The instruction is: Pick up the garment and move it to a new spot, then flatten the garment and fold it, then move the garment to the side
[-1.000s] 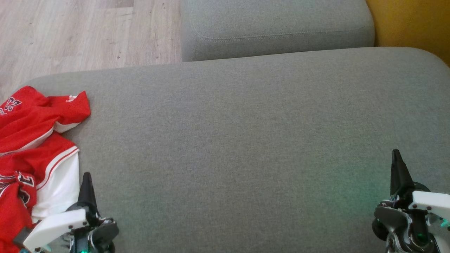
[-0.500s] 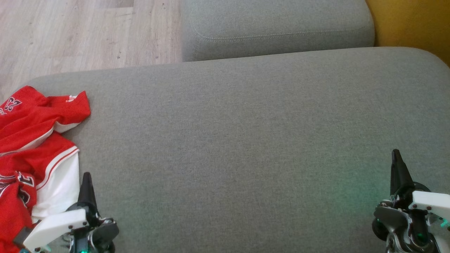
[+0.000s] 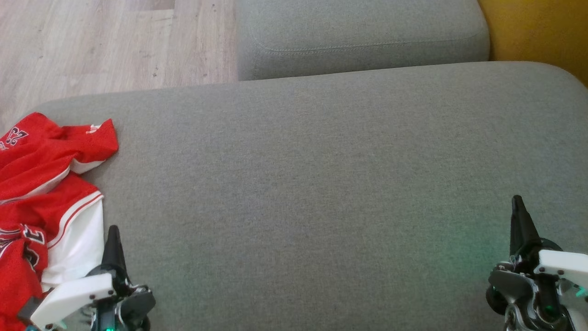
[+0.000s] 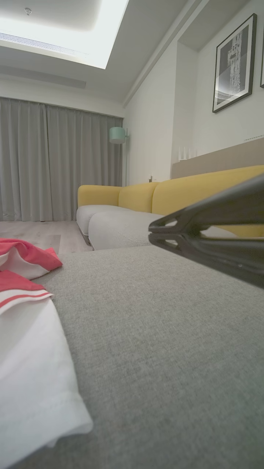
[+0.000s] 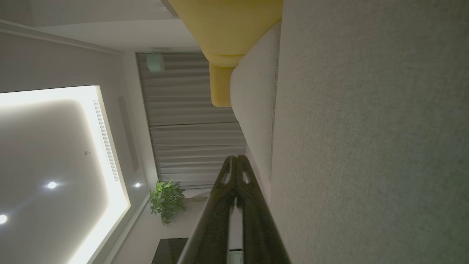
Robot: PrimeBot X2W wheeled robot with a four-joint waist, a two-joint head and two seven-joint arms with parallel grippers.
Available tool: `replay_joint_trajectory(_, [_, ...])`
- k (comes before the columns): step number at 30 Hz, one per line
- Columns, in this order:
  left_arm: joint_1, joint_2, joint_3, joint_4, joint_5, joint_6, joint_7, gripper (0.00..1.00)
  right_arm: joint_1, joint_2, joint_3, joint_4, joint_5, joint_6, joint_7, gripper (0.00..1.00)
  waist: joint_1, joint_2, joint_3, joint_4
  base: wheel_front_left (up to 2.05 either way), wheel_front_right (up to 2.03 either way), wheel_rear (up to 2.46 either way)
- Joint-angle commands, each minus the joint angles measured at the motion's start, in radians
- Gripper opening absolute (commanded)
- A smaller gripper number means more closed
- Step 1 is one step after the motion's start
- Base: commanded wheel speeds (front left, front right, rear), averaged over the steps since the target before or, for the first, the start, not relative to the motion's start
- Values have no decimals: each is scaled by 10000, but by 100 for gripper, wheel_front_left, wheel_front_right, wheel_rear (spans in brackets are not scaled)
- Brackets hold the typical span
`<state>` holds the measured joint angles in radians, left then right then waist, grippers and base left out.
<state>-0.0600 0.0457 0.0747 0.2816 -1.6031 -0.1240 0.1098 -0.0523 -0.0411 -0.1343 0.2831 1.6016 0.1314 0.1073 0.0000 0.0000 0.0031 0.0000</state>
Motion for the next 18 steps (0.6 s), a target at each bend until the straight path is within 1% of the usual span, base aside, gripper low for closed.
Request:
replay_joint_trajectory(1, [-479, 45, 387, -368, -59, -67, 31, 0, -556, -91, 210, -384, 74, -7, 56, 0, 0, 0, 0, 0, 0, 0, 0])
replay_joint_trajectory(18, [-479, 45, 387, -368, -59, -67, 31, 0, -556, -91, 210, -384, 74, -7, 56, 0, 0, 0, 0, 0, 0, 0, 0])
